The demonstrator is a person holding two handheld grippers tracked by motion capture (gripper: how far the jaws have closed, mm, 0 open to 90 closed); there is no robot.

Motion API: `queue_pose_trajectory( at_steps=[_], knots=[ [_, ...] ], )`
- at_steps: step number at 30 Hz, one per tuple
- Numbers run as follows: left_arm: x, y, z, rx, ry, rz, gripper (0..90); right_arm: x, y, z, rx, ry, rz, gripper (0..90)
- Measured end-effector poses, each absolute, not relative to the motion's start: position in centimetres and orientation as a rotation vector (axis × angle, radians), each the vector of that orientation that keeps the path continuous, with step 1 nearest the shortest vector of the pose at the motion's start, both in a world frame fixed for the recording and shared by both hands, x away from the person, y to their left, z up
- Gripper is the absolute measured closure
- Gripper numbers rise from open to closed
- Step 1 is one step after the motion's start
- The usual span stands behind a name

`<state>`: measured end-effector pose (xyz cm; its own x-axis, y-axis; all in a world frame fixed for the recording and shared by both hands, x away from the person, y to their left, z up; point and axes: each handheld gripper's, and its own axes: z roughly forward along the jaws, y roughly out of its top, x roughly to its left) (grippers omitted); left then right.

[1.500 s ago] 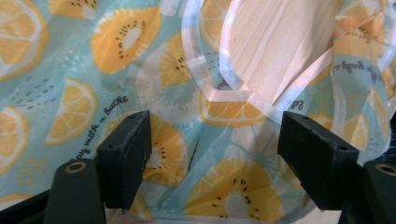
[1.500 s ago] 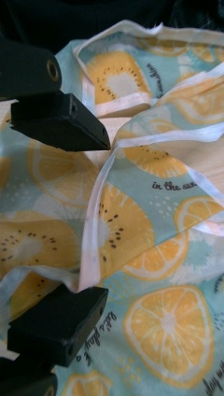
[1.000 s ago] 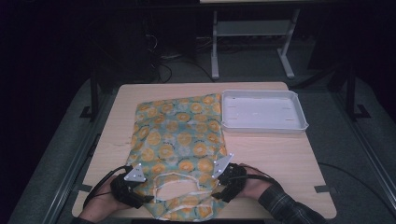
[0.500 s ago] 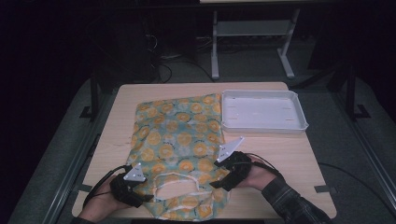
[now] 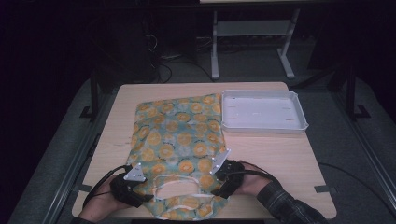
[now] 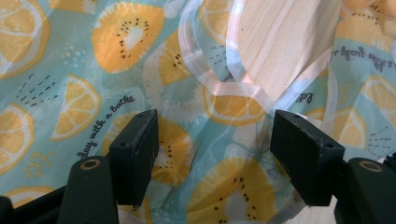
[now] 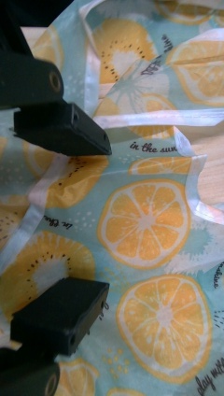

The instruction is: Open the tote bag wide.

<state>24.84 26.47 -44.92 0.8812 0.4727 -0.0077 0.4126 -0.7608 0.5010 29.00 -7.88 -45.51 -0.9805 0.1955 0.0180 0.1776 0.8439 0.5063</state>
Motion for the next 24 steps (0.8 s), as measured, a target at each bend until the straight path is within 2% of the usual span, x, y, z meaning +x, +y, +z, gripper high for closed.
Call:
queue_pose_trajectory(
  at_steps=[3,5,6,7,8,9,10,13,14,15,18,24],
  knots=[
    [24.82,26.43,-44.9,2.548,0.639,0.163,33.2,28.82,-7.99,-45.43,0.288,2.971,0.811,35.2],
    [24.79,26.4,-44.89,2.545,0.641,0.157,33.7,28.77,-8.03,-45.43,0.291,2.967,0.816,36.2],
    [24.82,26.4,-44.86,2.547,0.635,0.159,36.8,28.73,-8.07,-45.39,0.297,2.962,0.817,41.4],
    [24.82,26.39,-44.83,2.547,0.637,0.154,36.8,28.73,-8.07,-45.39,0.297,2.962,0.817,41.4],
    [24.84,26.39,-44.81,2.546,0.635,0.153,40.2,28.77,-8.14,-45.32,0.299,2.961,0.82,47.5],
    [24.85,26.4,-44.8,2.545,0.634,0.152,40.2,28.77,-8.14,-45.32,0.299,2.961,0.82,47.5],
    [24.84,26.41,-44.79,2.541,0.63,0.152,42.4,28.79,-8.19,-45.31,0.296,2.961,0.826,51.3],
    [24.93,26.46,-44.66,2.545,0.615,0.152,51.5,28.88,-8.35,-45.23,0.28,2.962,0.835,63.7],
    [24.94,26.45,-44.61,2.548,0.61,0.149,57.6,28.88,-8.37,-45.21,0.272,2.966,0.84,70.6],
    [24.93,26.42,-44.62,2.544,0.614,0.148,57.6,28.88,-8.37,-45.21,0.272,2.966,0.84,70.6],
    [24.95,26.42,-44.58,2.543,0.617,0.136,67.2,28.83,-8.4,-45.21,0.258,2.972,0.845,78.5],
    [25.31,26.8,-44.6,2.532,0.625,0.107,83.3,29.13,-8.66,-45.35,0.278,2.989,0.878,86.6]
  ],
)
